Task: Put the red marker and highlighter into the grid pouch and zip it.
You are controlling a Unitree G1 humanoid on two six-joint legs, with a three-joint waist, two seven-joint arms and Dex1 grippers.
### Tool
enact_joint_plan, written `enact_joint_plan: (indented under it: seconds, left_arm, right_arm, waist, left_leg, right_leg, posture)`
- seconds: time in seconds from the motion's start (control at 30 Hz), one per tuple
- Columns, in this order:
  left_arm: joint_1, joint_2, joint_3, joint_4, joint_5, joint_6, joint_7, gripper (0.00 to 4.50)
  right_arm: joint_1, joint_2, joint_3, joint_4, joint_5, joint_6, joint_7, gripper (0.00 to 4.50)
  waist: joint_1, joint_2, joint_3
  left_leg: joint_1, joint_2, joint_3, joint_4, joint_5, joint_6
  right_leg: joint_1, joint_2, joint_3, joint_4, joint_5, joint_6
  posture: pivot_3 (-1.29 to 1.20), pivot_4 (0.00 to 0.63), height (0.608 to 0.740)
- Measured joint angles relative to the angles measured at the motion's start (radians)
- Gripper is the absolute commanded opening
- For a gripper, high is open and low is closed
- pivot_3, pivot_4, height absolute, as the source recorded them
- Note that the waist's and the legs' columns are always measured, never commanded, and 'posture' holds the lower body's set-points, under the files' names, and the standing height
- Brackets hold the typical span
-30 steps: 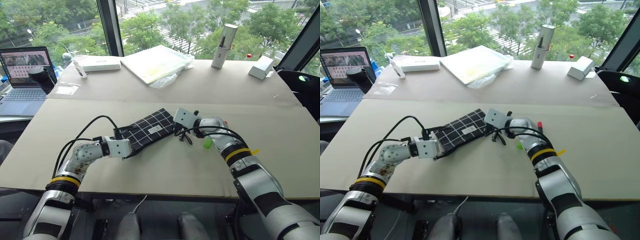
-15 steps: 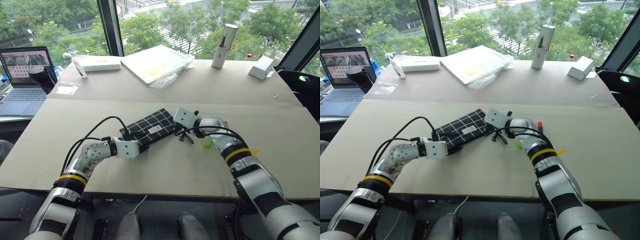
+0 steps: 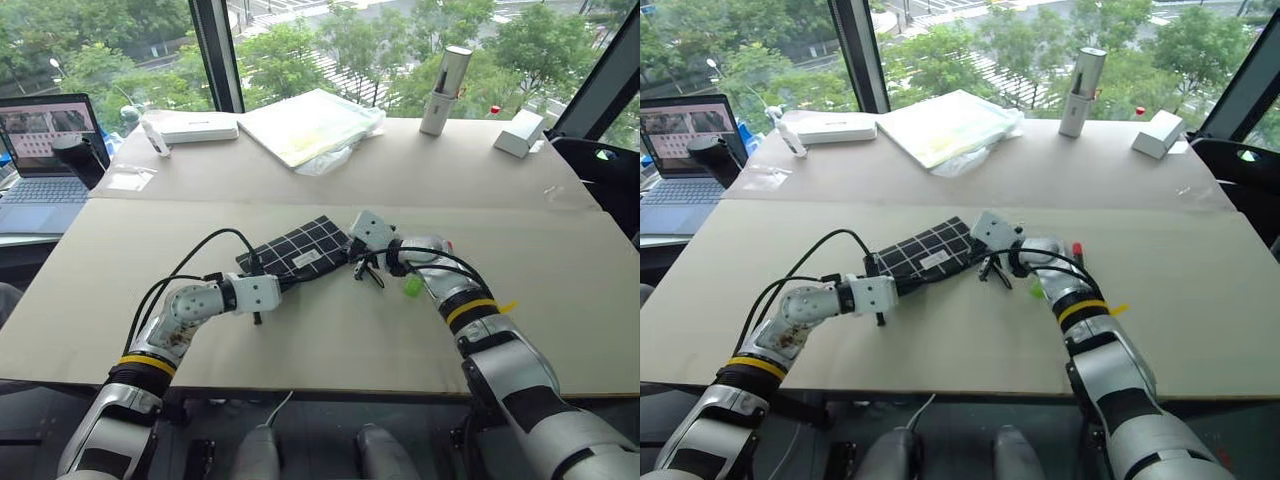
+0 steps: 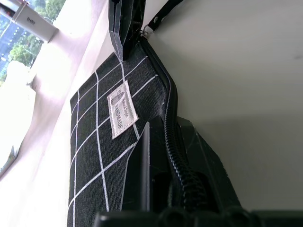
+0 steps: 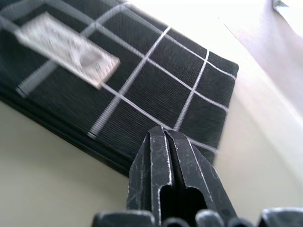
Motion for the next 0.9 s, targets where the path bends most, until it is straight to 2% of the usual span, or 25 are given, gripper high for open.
enact_joint_plan:
  seconds: [0.1,0.2,0.3,0.37,0.43,0.57,0.67,0.9]
  left_arm:
    - [0.021,-0.018,0.019,-0.030,-0.040,0.056,-0.002,0.00]
    - [0.047,-0.048,0.033,-0.066,-0.092,0.128,-0.006,0.00]
    - [0.068,-0.087,0.040,-0.132,-0.153,0.214,-0.018,0.00]
    - [0.069,-0.094,0.053,-0.177,-0.189,0.263,-0.023,0.00]
    - [0.070,-0.093,0.068,-0.215,-0.216,0.301,-0.024,0.00]
    - [0.071,-0.088,0.088,-0.267,-0.247,0.366,-0.026,0.00]
    - [0.072,-0.085,0.090,-0.278,-0.259,0.392,-0.026,0.00]
    - [0.072,-0.085,0.090,-0.283,-0.260,0.406,-0.026,0.00]
  right_arm:
    - [-0.002,0.010,-0.095,-0.099,0.148,0.142,0.060,2.16]
    - [-0.039,-0.012,-0.195,-0.172,0.245,0.238,0.051,3.20]
    - [-0.074,-0.064,-0.282,-0.235,0.339,0.341,0.033,3.20]
    - [-0.058,-0.116,-0.284,-0.290,0.350,0.364,0.048,3.20]
    - [-0.015,-0.158,-0.264,-0.328,0.336,0.363,0.062,3.20]
    - [0.121,-0.234,-0.132,-0.361,0.200,0.317,0.065,3.20]
    - [0.166,-0.240,-0.099,-0.369,0.168,0.313,0.058,3.20]
    - [0.149,-0.212,-0.079,-0.406,0.152,0.310,0.025,3.20]
  waist:
    - [-0.001,0.002,0.001]
    - [0.003,0.002,0.002]
    - [0.008,0.002,0.002]
    - [0.008,0.002,0.002]
    - [0.007,0.002,0.002]
    - [0.005,0.002,0.002]
    - [-0.003,0.003,0.003]
    - [-0.012,0.003,0.003]
  left_leg:
    - [-0.003,0.000,-0.001,0.000,0.000,0.000]
    - [-0.005,0.000,-0.003,0.000,0.000,0.000]
    - [-0.006,0.000,-0.004,0.000,0.000,0.000]
    - [-0.009,0.000,-0.005,0.000,0.000,0.000]
    - [-0.010,0.000,-0.005,0.000,0.000,0.000]
    - [-0.016,-0.001,-0.005,0.000,0.000,-0.001]
    - [-0.019,-0.001,-0.005,0.000,0.001,-0.001]
    - [-0.019,-0.002,-0.007,0.000,0.001,-0.002]
  right_leg:
    - [-0.001,0.000,-0.001,0.000,0.000,0.000]
    - [-0.002,0.000,-0.003,-0.001,0.000,0.000]
    - [-0.003,0.000,-0.004,-0.001,0.000,0.000]
    - [-0.005,0.000,-0.004,-0.001,0.000,0.000]
    - [-0.007,0.000,-0.004,-0.001,0.000,0.000]
    - [-0.014,0.000,-0.004,0.000,0.000,0.000]
    - [-0.018,0.000,-0.003,0.001,0.000,0.000]
    - [-0.017,0.000,-0.004,0.000,0.000,0.000]
  posture:
    - [0.00,0.150,0.740]
    - [0.00,0.150,0.740]
    - [0.00,0.150,0.740]
    - [0.00,0.150,0.740]
    - [0.00,0.150,0.740]
    - [0.00,0.150,0.740]
    - [0.00,0.150,0.740]
    - [0.00,0.150,0.740]
